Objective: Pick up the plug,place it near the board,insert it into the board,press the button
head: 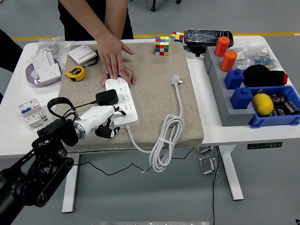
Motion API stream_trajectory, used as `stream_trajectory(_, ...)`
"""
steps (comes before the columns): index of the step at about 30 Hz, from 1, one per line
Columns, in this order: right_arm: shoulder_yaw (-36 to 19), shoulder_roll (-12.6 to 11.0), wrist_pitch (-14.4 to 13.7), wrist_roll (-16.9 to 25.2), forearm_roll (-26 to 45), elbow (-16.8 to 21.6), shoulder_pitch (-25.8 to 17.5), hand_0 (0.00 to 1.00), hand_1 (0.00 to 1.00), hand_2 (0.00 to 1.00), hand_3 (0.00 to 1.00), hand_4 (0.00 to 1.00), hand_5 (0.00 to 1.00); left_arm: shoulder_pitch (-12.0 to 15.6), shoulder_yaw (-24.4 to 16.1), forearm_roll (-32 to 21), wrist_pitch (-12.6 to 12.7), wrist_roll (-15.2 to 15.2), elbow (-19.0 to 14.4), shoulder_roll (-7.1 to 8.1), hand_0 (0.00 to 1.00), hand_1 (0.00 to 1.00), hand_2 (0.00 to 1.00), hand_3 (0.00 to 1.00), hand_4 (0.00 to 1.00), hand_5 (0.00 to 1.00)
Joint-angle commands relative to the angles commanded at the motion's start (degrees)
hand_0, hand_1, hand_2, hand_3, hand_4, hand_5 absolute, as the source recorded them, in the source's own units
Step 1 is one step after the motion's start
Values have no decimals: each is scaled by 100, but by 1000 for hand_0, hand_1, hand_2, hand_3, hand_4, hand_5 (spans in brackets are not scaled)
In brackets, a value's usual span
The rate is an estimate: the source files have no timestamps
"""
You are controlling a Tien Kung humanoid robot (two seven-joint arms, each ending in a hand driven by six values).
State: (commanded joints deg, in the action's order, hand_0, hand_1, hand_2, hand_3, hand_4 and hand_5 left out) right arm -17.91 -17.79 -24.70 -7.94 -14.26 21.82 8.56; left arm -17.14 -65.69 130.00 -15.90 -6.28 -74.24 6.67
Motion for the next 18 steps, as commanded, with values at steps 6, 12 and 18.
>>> stream_trajectory(6, -2, 0, 0, -2, 2, 0, 10, 867, 806, 778, 789, 998, 944, -10, 37, 0, 36, 26, 102, -5, 156, 28, 139, 774, 579, 2)
stream_trajectory(12, 2, 1, 0, -2, 5, -1, 9, 867, 806, 778, 788, 998, 944, -20, 95, 0, 160, 63, 228, -27, 156, 28, 138, 771, 578, 2)
stream_trajectory(18, -3, 5, 0, -3, 4, -1, 11, 867, 806, 778, 788, 998, 944, -1, 196, 0, 158, 99, 285, -24, 156, 27, 138, 762, 579, 2)
